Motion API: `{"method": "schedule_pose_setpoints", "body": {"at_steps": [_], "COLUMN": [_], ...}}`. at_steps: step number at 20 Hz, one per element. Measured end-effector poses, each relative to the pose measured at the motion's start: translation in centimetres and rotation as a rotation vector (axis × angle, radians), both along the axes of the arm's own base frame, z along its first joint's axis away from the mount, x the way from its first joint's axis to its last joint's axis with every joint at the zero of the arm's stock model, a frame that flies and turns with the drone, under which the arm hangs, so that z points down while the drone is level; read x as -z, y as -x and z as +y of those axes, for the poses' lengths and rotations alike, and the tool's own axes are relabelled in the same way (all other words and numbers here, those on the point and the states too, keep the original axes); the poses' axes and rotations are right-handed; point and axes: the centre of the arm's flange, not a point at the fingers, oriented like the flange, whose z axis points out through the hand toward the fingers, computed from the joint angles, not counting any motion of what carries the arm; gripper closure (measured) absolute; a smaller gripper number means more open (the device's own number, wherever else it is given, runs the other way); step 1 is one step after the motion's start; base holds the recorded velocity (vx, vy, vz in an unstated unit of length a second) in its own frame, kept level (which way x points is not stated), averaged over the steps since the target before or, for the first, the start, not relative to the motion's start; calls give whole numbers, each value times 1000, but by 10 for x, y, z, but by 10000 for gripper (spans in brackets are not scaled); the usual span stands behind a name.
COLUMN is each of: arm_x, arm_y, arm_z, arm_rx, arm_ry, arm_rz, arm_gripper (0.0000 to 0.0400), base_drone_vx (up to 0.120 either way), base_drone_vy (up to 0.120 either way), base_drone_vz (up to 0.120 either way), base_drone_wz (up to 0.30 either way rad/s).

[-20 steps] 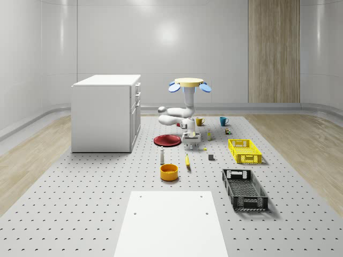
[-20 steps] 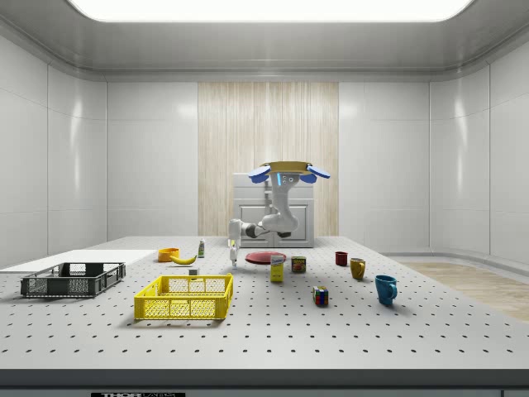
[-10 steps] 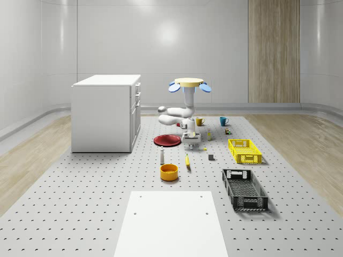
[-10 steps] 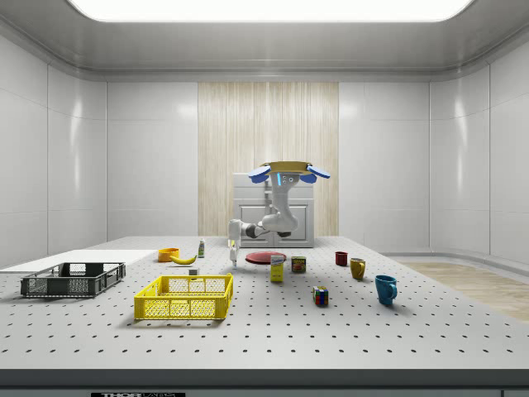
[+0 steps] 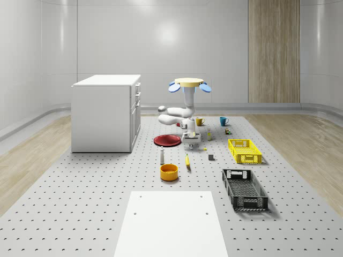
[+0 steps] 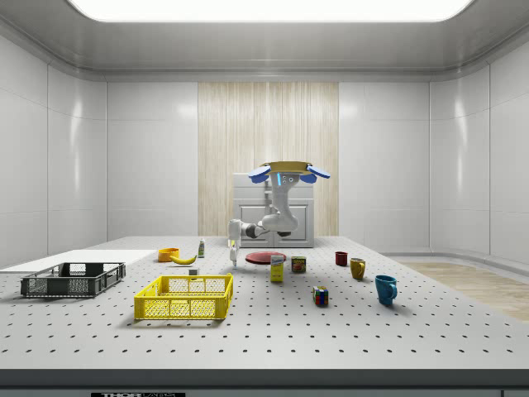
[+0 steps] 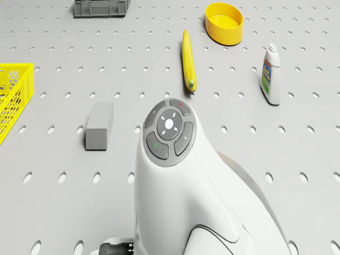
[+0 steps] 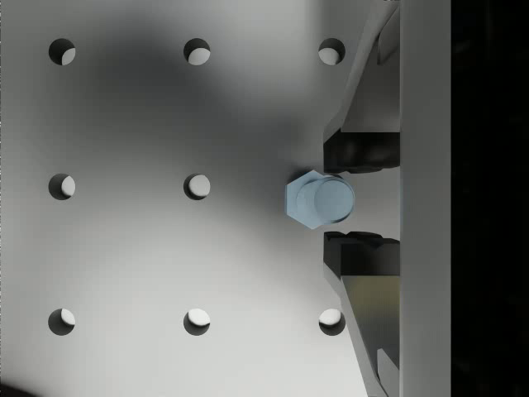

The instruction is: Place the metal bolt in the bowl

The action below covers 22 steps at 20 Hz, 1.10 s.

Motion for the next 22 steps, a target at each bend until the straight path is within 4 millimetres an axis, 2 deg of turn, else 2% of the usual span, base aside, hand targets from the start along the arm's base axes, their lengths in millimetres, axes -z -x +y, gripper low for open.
{"method": "schedule_pose_setpoints", "body": {"at_steps": [4,8,10,13,20,22], "arm_x": [12,23,26,29,32,32], "arm_y": [0,0,0,0,0,0], "arm_z": [0,0,0,0,0,0], "arm_rx": [0,0,0,0,0,0], "arm_ry": [0,0,0,0,0,0], "arm_rz": [0,0,0,0,0,0], "arm_gripper": [299,300,300,300,300,300], "base_drone_vx": [0,120,120,120,120,120], "base_drone_vy": [0,-20,-120,-80,-6,-100], "base_drone_vz": [30,120,120,0,0,0], "base_drone_wz": [0,0,0,0,0,0]}}
